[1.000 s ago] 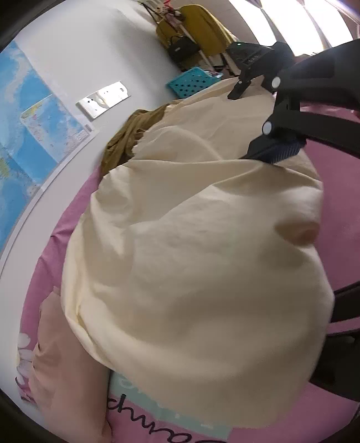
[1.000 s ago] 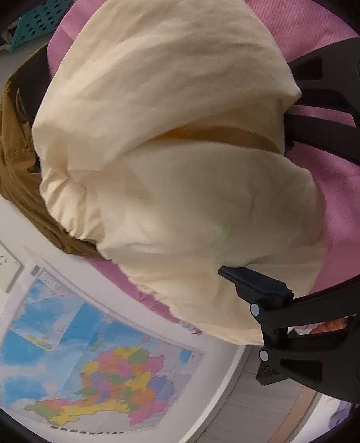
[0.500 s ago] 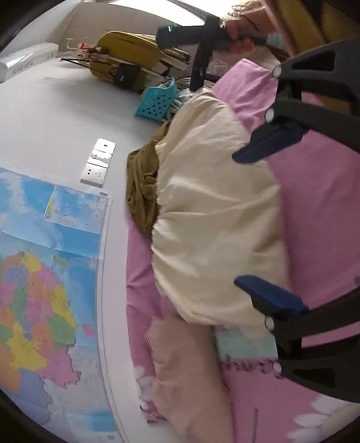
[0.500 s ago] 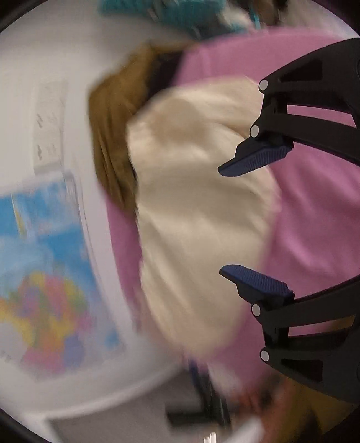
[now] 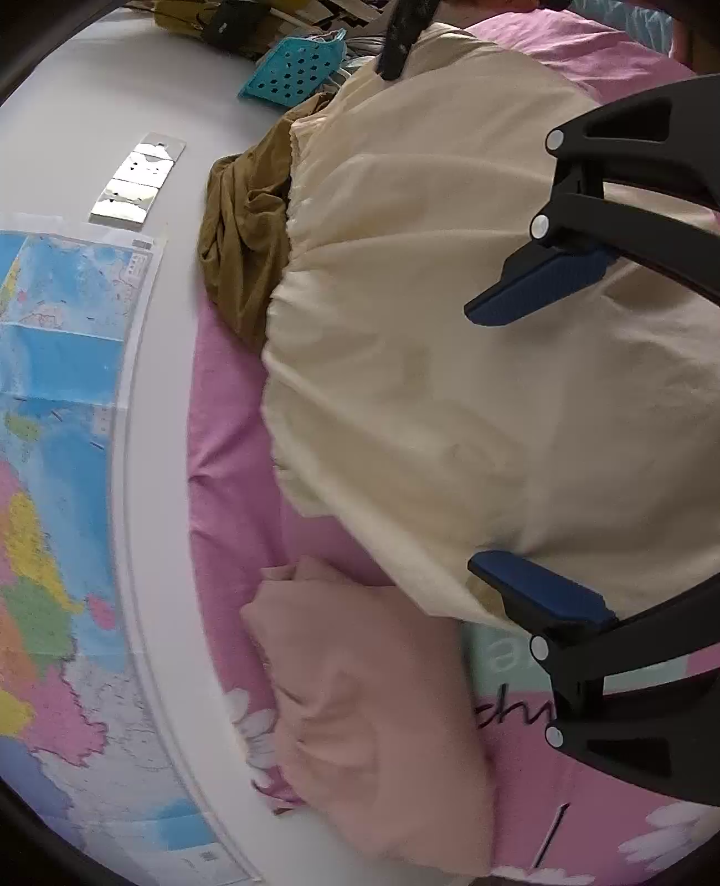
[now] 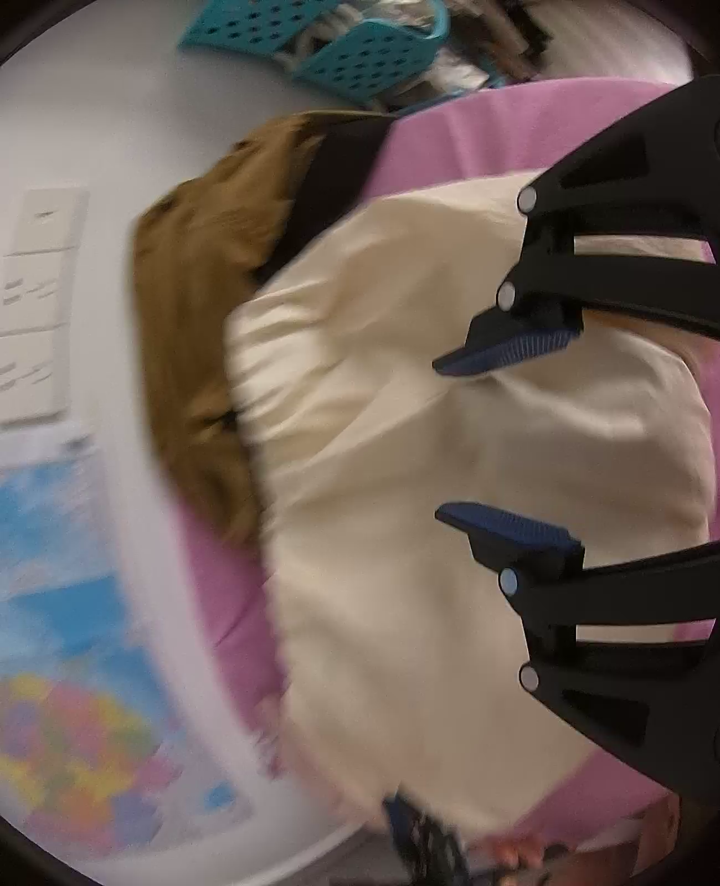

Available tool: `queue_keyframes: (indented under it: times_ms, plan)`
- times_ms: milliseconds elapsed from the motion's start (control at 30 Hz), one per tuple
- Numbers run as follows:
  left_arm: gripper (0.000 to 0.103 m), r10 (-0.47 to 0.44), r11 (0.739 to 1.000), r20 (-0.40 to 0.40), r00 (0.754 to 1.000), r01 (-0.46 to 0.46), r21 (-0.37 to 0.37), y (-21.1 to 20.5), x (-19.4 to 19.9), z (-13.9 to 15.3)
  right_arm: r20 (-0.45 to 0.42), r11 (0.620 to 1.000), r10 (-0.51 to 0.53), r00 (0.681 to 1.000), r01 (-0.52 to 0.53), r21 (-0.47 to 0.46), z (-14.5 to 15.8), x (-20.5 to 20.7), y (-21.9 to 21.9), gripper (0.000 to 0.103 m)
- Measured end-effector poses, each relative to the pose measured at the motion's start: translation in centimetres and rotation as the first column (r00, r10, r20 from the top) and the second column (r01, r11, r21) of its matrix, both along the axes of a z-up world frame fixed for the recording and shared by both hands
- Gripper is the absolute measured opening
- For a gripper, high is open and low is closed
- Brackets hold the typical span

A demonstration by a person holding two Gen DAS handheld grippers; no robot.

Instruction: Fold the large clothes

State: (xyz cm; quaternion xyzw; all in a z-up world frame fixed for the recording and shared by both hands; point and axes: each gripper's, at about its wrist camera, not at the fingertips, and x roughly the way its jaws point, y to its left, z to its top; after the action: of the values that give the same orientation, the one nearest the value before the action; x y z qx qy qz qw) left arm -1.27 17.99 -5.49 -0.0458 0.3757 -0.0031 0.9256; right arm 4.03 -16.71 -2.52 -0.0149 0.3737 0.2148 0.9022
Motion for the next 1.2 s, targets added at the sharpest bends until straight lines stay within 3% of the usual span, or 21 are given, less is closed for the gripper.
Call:
queue_keyframes:
  times_ms: [133,267,400,500,633,700,833,900,967,1033,1100,1200]
  plan:
    - [0.082,-0.044,0.999,0.040,0.998,0.043,0.032,-1.2,0.4,1.5,0.049,0.992,0.126,0.991,-0.127,0.015,1.3,-0.5,4.1,0.051]
    - [0.082,-0.036,0.998,-0.015,0.999,0.037,0.048,-1.5,2.7,0.7,-0.013,0.974,0.213,0.977,-0.213,-0.082,-1.7,2.0,10.0,0.039]
    - [0.076,0.023,0.999,-0.101,0.995,-0.020,0.036,0.3,4.6,-1.4,-0.076,0.971,0.198,0.977,-0.206,-0.117,-4.0,4.2,12.5,0.040]
    - [0.074,0.038,0.999,-0.118,0.992,-0.036,0.023,1.3,4.8,-2.0,-0.069,0.961,0.218,0.973,-0.227,-0.156,-3.7,4.2,13.2,0.040]
    - [0.074,0.044,0.999,-0.105,0.993,-0.043,0.015,1.4,4.4,-1.1,-0.028,0.973,0.224,0.974,-0.225,-0.057,-1.4,4.0,12.1,0.041]
    - [0.074,0.031,0.999,-0.073,0.997,-0.033,-0.019,1.5,4.4,-0.2,0.000,0.968,0.249,0.968,-0.249,-0.034,-0.4,3.7,12.9,0.048]
    - [0.074,0.060,0.998,-0.135,0.989,-0.064,-0.021,2.1,6.0,-1.0,-0.034,0.954,0.277,0.960,-0.279,-0.109,-2.0,5.0,15.7,0.053]
    - [0.070,0.074,0.996,-0.152,0.986,-0.079,-0.028,2.6,6.4,-1.8,-0.104,0.961,0.247,0.964,-0.257,-0.100,-3.6,6.6,15.4,0.051]
    - [0.070,0.067,0.997,-0.147,0.987,-0.073,-0.033,2.7,6.3,-2.0,-0.119,0.966,0.250,0.961,-0.256,-0.038,-3.2,6.9,14.2,0.050]
    - [0.070,0.060,0.997,-0.148,0.987,-0.065,-0.028,2.8,6.1,-2.1,-0.074,0.972,0.233,0.970,-0.235,-0.013,-1.4,6.2,11.9,0.059]
    - [0.070,0.056,0.997,-0.150,0.987,-0.062,-0.036,2.9,6.1,-2.1,-0.023,0.974,0.226,0.974,-0.226,0.016,0.2,5.5,9.2,0.059]
    - [0.071,0.057,0.998,-0.153,0.987,-0.061,-0.022,2.9,6.3,-2.2,0.007,0.994,0.104,0.995,-0.104,-0.038,0.5,6.5,4.9,0.059]
